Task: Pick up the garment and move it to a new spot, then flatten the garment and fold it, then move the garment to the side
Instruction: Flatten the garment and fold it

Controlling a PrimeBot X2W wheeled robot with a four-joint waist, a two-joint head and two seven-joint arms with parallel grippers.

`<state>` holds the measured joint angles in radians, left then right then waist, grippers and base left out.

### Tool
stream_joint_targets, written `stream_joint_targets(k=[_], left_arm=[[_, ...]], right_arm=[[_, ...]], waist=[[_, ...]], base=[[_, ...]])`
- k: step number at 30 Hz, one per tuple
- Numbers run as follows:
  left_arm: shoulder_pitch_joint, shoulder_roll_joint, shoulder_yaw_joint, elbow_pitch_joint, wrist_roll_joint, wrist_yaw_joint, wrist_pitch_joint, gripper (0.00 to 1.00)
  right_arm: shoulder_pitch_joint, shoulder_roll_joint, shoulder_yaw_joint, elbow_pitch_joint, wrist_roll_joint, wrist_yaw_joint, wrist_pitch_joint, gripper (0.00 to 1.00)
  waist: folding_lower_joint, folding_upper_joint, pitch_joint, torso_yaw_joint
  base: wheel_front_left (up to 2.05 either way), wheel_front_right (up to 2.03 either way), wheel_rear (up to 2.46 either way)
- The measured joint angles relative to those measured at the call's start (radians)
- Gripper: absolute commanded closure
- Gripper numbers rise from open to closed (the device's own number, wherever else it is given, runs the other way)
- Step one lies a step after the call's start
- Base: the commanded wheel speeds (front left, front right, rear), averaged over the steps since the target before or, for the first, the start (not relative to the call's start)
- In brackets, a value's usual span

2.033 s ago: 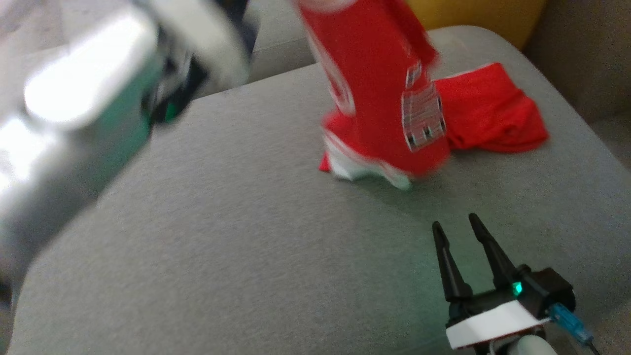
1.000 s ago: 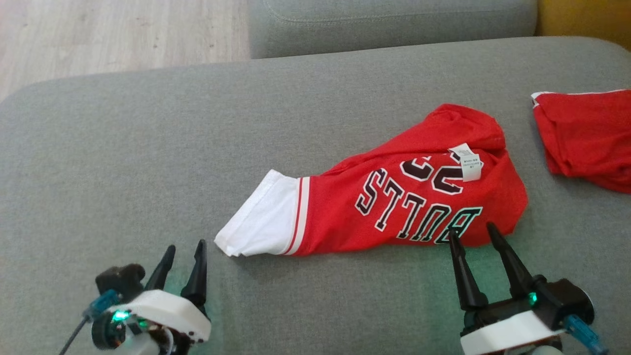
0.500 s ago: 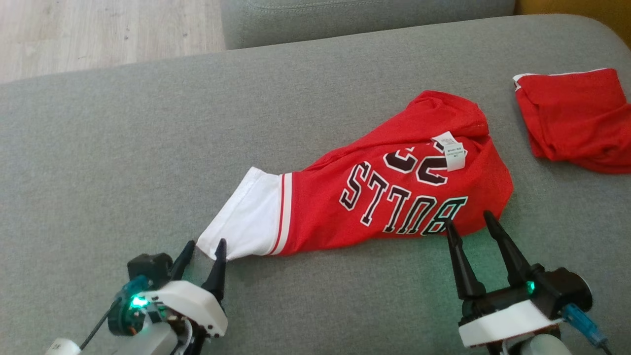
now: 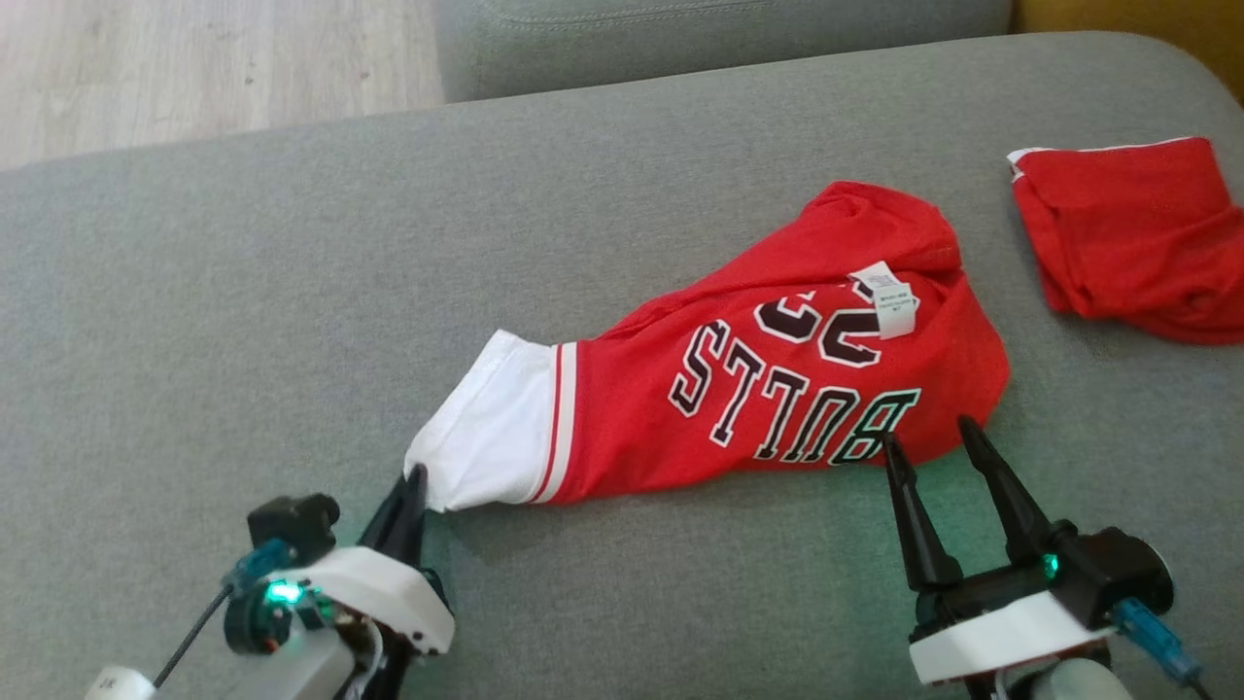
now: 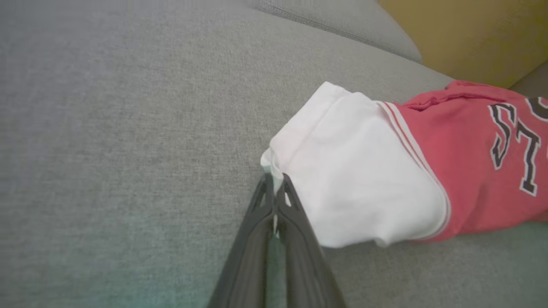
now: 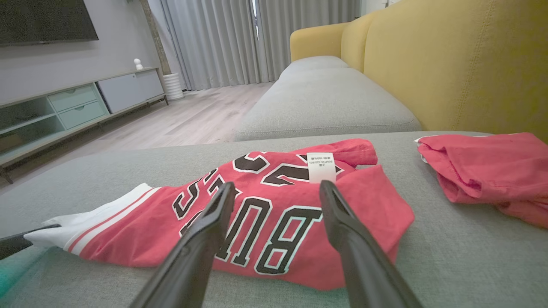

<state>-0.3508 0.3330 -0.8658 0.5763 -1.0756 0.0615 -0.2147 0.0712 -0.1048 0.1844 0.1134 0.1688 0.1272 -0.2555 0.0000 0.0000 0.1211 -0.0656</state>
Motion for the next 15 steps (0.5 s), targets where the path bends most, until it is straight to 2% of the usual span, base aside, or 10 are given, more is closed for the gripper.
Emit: stream_joint_targets(k=[4,6,9,10,15], left_arm=[[-0.029,0.026,0.010,-0.025,0.091,0.033,-0.024,1.00],[-0.086,0.065,0.026,-0.055,0.150,0.047,-0.026,1.00],[-0.139,0.090,0.028,-0.079,0.190,0.053,-0.034,1.00],[-0.166,0.104,0.026,-0.093,0.220,0.056,-0.033,1.00],[-0.235,0.108,0.024,-0.113,0.250,0.053,-0.033,1.00]], right_arm=[[-0.005,-0.021,0.007,0.009,0.012,0.000,0.000,0.00],[-0.054,-0.072,0.017,0.045,0.056,0.000,0.000,0.00],[-0.150,-0.141,0.037,0.098,0.135,0.000,0.007,0.00],[-0.219,-0.189,0.043,0.123,0.208,0.000,0.050,0.00],[-0.374,-0.304,0.077,0.181,0.375,0.000,0.198,0.00]], waist=[[0.0000,0.0000,0.013,0.012],[0.0000,0.0000,0.032,0.023],[0.0001,0.0000,0.058,0.036],[0.0001,0.0000,0.080,0.045],[0.0002,0.0000,0.132,0.069]], base=[[0.00,0.00,0.00],[0.00,0.00,0.00],[0.00,0.00,0.00],[0.00,0.00,0.00],[0.00,0.00,0.00]])
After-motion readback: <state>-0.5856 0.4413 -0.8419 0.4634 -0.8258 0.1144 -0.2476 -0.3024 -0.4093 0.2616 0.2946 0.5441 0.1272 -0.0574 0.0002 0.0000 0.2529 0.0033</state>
